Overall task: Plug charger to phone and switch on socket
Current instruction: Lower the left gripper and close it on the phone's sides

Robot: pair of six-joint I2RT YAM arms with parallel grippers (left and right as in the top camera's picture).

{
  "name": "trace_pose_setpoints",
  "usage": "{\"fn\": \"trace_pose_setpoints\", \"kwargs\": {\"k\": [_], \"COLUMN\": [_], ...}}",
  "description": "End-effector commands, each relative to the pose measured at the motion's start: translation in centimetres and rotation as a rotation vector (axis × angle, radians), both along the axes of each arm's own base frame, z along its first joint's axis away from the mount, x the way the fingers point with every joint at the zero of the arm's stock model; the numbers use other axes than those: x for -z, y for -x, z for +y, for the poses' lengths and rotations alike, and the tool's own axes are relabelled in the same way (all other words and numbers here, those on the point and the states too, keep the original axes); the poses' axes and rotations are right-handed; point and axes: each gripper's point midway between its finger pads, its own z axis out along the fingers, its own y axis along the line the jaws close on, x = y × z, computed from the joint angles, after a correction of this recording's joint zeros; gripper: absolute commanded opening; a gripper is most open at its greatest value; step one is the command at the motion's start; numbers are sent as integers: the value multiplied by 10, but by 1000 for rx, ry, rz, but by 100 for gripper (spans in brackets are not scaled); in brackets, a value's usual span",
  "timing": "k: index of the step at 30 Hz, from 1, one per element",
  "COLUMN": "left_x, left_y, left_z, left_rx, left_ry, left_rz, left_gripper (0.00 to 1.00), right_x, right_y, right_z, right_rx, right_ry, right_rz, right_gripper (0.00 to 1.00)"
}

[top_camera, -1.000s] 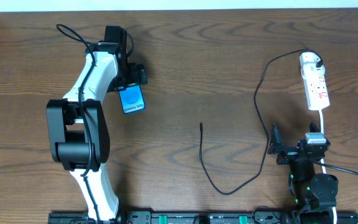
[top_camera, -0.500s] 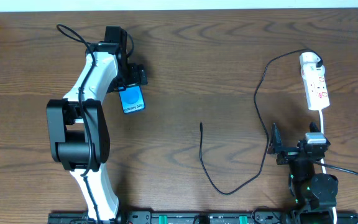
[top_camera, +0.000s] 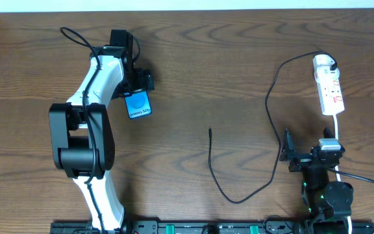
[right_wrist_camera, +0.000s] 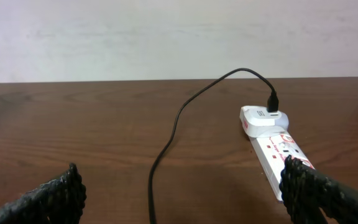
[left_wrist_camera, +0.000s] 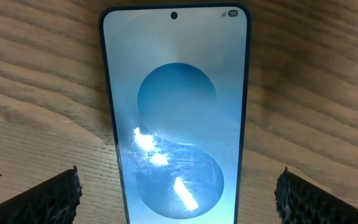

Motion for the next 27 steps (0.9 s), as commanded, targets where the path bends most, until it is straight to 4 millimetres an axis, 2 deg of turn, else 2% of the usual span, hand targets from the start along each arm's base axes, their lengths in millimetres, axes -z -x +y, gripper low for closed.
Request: {"fn": "trace_pose_setpoints", "kwargs": {"k": [1, 21, 27], "left_x": [17, 41, 42], "left_y": [7, 6, 5], "left_z": [4, 4, 4], "left_rx": [-15, -15, -15], "left_ry": [-13, -15, -15], "left_rz": [44, 76, 72], "left_gripper": [99, 99, 99], "right_x": [0, 0, 0], "right_y": [0, 0, 0], "right_z": [1, 1, 1], "right_rx": [0, 0, 0], "right_ry": [-9, -9, -9], "right_rz": [-1, -1, -1], "right_gripper": [99, 99, 99]}}
